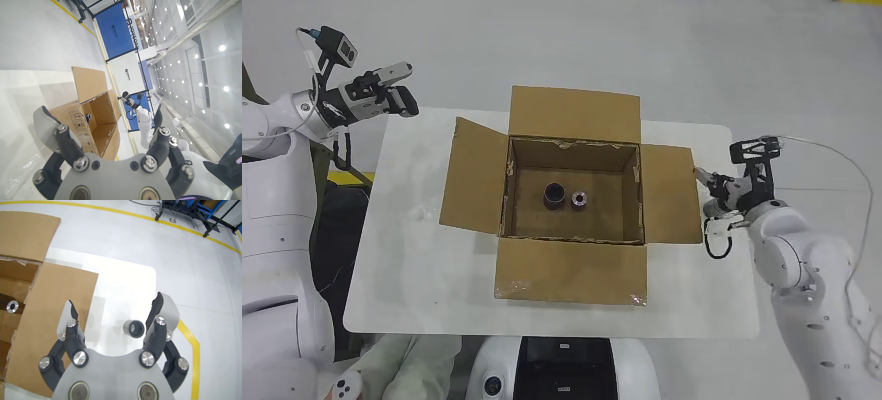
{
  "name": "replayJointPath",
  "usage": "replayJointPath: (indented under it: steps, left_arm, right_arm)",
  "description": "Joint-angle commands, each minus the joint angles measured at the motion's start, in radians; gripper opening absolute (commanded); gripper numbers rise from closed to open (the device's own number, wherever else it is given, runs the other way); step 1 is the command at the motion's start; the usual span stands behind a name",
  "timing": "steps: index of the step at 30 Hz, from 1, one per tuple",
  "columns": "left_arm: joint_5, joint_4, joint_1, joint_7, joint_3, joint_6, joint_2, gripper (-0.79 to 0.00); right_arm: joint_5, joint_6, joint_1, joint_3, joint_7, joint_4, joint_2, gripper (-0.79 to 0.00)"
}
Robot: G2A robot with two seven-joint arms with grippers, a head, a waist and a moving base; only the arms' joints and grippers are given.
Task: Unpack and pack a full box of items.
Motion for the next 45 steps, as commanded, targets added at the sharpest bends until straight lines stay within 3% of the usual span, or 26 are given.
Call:
replayJointPath:
  steps: [1, 12, 18, 29, 45]
  left_arm:
    - [0.0, 0.0, 0.0, 0.0, 0.0, 0.0, 0.0, 0.0]
    - [0.0, 0.0, 0.0, 0.0, 0.0, 0.0, 0.0, 0.0]
    - [0.0, 0.0, 0.0, 0.0, 0.0, 0.0, 0.0, 0.0]
    - [0.0, 0.0, 0.0, 0.0, 0.0, 0.0, 0.0, 0.0]
    - [0.0, 0.0, 0.0, 0.0, 0.0, 0.0, 0.0, 0.0]
  right_arm:
    - [-0.007, -0.016, -0.001, -0.012, -0.006, -0.025, -0.001, -0.049]
    - [-0.089, -0.09, 0.026, -0.157, 0.009, -0.121, -0.013, -0.034]
    - [-0.089, -0.152, 0.079, -0.248, 0.013, -0.104, -0.024, -0.031]
    - [-0.035, -0.305, 0.253, -0.422, 0.112, 0.015, -0.053, 0.0]
    - [0.037, -0.351, 0.519, -0.648, 0.206, 0.285, -0.13, -0.071]
